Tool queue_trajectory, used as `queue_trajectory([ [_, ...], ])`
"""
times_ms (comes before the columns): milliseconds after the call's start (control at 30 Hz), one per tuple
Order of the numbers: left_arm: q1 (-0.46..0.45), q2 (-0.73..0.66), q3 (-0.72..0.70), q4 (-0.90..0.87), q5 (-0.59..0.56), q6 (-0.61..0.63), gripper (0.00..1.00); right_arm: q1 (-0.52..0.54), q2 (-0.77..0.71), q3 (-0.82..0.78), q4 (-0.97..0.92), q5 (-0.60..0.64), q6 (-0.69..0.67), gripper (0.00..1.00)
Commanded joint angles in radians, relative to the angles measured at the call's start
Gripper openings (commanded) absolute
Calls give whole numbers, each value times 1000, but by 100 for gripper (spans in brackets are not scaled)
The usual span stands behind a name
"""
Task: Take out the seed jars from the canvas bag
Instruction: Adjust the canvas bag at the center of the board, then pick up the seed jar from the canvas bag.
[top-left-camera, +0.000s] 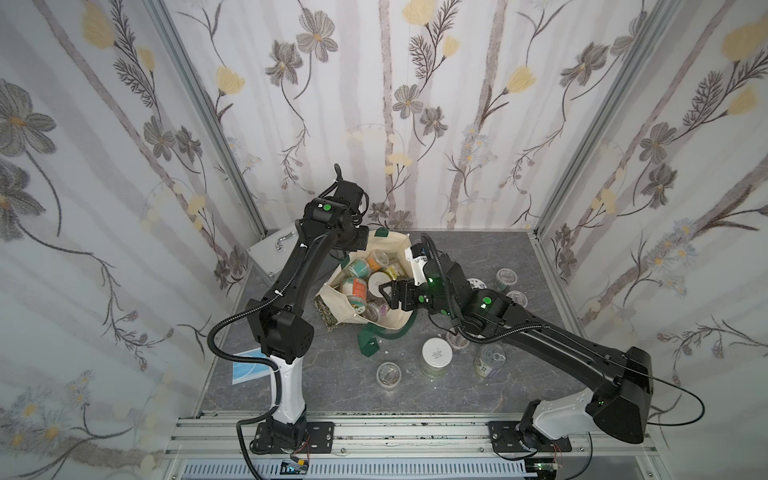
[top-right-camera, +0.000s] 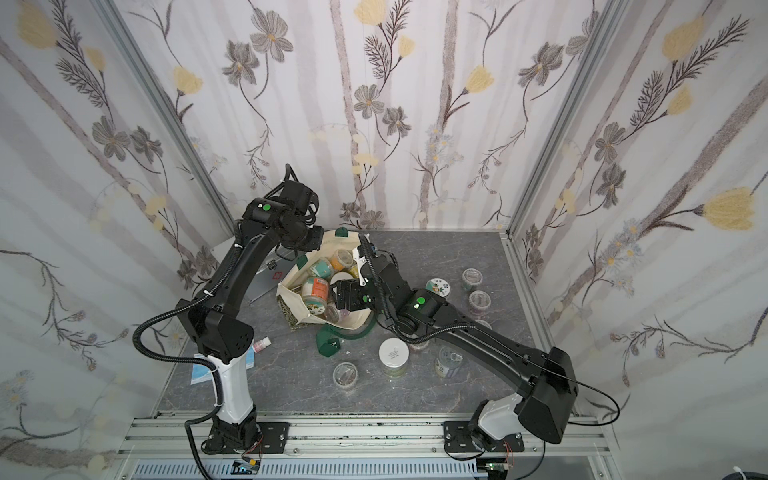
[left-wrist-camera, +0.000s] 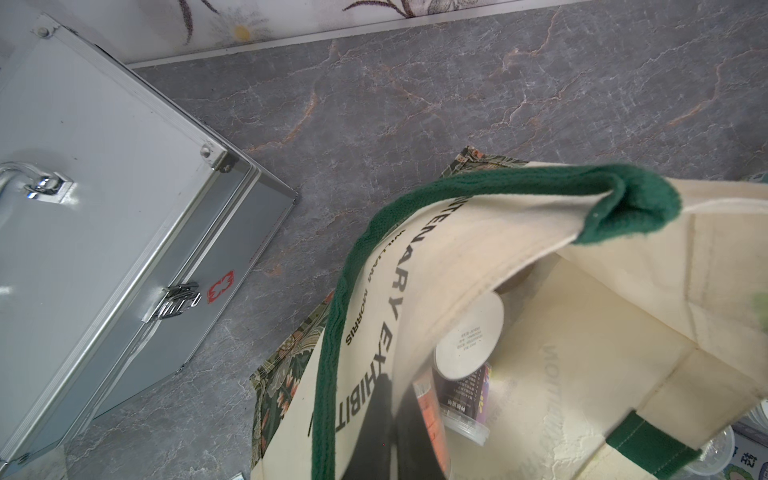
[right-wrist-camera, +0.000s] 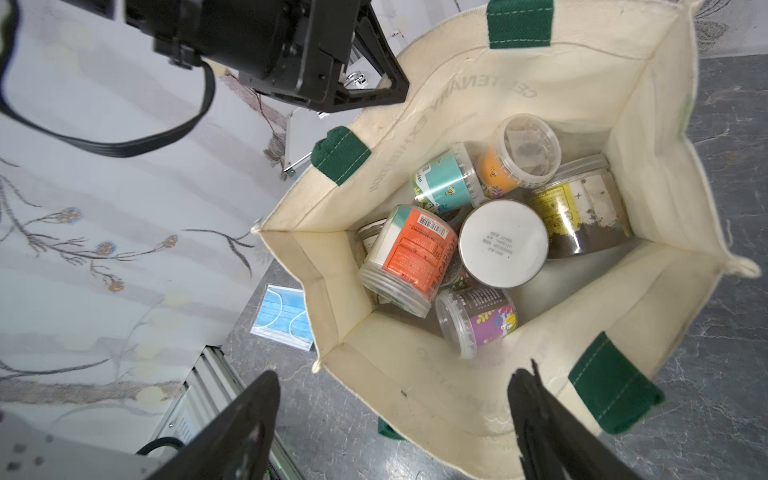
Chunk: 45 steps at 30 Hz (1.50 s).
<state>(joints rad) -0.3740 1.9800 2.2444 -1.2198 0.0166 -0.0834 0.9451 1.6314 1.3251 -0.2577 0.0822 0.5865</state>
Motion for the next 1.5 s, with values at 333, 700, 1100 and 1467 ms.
queue_trajectory([
  [333, -14, -21, -23, 3, -1, -4, 0, -37, 386, 320, -160, 181, -84, 90],
  [700, -14, -14, -14, 1, -13, 13, 0, -78, 573, 440, -192, 92, -99, 98],
  [1100, -13, -3, -33, 20, -27, 37, 0, -101, 627, 445, -154, 40, -90, 99],
  [1467, -14, -32, -114, 96, -3, 41, 0, -139, 703, 486, -131, -6, -77, 100],
])
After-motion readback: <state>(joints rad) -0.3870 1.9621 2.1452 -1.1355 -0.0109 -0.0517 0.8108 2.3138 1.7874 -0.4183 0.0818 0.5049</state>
